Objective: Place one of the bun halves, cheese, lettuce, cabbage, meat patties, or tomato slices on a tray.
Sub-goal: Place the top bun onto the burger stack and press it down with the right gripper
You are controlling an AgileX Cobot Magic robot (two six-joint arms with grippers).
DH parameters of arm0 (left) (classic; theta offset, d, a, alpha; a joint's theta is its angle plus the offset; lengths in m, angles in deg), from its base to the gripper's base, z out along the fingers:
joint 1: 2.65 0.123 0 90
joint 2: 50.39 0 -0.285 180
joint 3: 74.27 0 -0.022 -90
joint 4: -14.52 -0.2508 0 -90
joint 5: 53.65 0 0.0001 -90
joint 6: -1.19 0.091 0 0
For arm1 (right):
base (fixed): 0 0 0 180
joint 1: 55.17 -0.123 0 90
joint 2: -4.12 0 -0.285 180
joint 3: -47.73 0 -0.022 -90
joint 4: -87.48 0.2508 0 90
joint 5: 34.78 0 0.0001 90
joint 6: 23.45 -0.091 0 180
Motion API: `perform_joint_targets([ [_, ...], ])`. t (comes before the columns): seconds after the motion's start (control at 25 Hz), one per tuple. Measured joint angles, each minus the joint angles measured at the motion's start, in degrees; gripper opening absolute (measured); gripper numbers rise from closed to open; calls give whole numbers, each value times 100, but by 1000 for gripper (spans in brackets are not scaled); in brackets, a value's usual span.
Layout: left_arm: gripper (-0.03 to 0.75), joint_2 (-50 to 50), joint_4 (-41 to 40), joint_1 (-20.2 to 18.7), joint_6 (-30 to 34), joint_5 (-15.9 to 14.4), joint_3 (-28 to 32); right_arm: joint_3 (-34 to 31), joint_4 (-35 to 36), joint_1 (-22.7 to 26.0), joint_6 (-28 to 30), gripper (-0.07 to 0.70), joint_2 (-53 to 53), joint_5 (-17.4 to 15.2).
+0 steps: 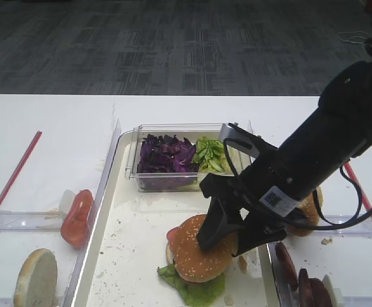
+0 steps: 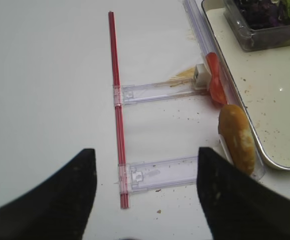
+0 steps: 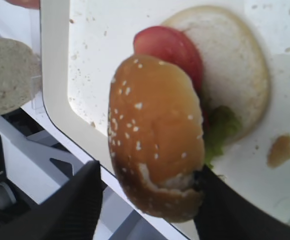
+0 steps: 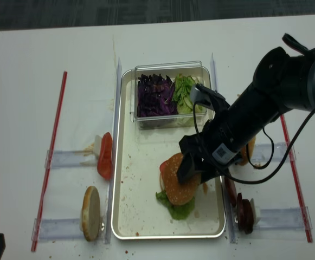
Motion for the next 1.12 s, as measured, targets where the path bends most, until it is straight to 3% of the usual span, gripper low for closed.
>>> perform_joint_targets([
  [0.32, 438, 0, 0, 0, 0, 0, 0, 0, -261, 0, -106, 450, 0, 34],
  [1.12, 438, 0, 0, 0, 0, 0, 0, 0, -466, 0, -135, 608, 0, 84],
])
